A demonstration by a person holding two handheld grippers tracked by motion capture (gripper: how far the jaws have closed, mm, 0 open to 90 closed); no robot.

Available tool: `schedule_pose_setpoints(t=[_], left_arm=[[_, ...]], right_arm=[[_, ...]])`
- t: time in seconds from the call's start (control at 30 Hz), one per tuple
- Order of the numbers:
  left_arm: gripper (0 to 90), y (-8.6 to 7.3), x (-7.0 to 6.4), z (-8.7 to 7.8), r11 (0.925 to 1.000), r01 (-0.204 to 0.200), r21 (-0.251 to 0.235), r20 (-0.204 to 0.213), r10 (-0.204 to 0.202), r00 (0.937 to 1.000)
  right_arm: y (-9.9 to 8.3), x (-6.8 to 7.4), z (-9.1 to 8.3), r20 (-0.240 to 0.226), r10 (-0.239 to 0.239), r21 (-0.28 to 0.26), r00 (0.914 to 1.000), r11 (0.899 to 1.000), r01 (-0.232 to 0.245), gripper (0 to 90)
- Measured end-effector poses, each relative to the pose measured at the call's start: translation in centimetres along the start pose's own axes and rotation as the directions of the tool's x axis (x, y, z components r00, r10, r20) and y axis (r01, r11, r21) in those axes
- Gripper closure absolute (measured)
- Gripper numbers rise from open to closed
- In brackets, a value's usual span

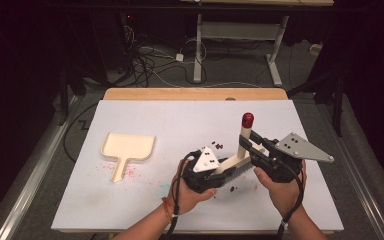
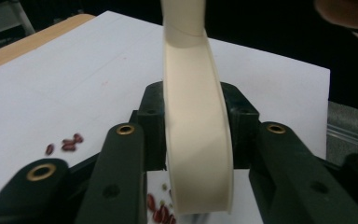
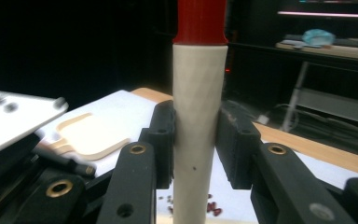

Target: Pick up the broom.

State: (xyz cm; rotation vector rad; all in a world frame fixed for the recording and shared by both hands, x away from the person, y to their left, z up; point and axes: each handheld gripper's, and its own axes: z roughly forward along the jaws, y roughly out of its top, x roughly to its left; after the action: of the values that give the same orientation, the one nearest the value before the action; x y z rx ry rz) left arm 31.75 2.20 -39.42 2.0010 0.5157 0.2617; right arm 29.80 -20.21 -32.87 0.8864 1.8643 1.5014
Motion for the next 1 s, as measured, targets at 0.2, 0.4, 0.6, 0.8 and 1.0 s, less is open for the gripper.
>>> schedule_pose_setpoints(t=[0.2, 0.4, 0.6, 0.8, 1.0], left_arm=[[65.9, -0.7, 0.3, -2.3, 0.9957, -0.076, 0.052, 0.049, 0.074, 0.9961], [65.9, -1.6, 0.5, -4.7, 0.9844, -0.157, 0.079, 0.141, 0.145, 0.9793], [65.8, -2.3, 0.9, -6.0, 0.9776, -0.200, 0.065, 0.239, 0.179, 0.9543], [65.7, -2.7, 1.2, -5.9, 0.9678, -0.232, 0.097, 0.269, 0.199, 0.9424], [63.8, -2.9, 1.7, -5.8, 0.9652, -0.242, 0.100, 0.305, 0.201, 0.9307]], right_arm=[[-0.1, 0.1, -0.1, -0.205, -0.067, 0.036, 0.9765, 0.996, 0.076, 57.7], [-1.4, 0.2, 0.5, -0.444, -0.196, 0.137, 0.8741, 0.949, 0.283, 46.9], [-4.3, 0.4, 2.6, -0.602, -0.183, 0.277, 0.7773, 0.865, 0.418, 38.6], [-5.5, 0.8, 3.8, -0.667, -0.153, 0.275, 0.7297, 0.859, 0.431, 53.1], [-5.6, 0.9, 3.8, -0.695, -0.140, 0.258, 0.7056, 0.867, 0.426, 60.0]])
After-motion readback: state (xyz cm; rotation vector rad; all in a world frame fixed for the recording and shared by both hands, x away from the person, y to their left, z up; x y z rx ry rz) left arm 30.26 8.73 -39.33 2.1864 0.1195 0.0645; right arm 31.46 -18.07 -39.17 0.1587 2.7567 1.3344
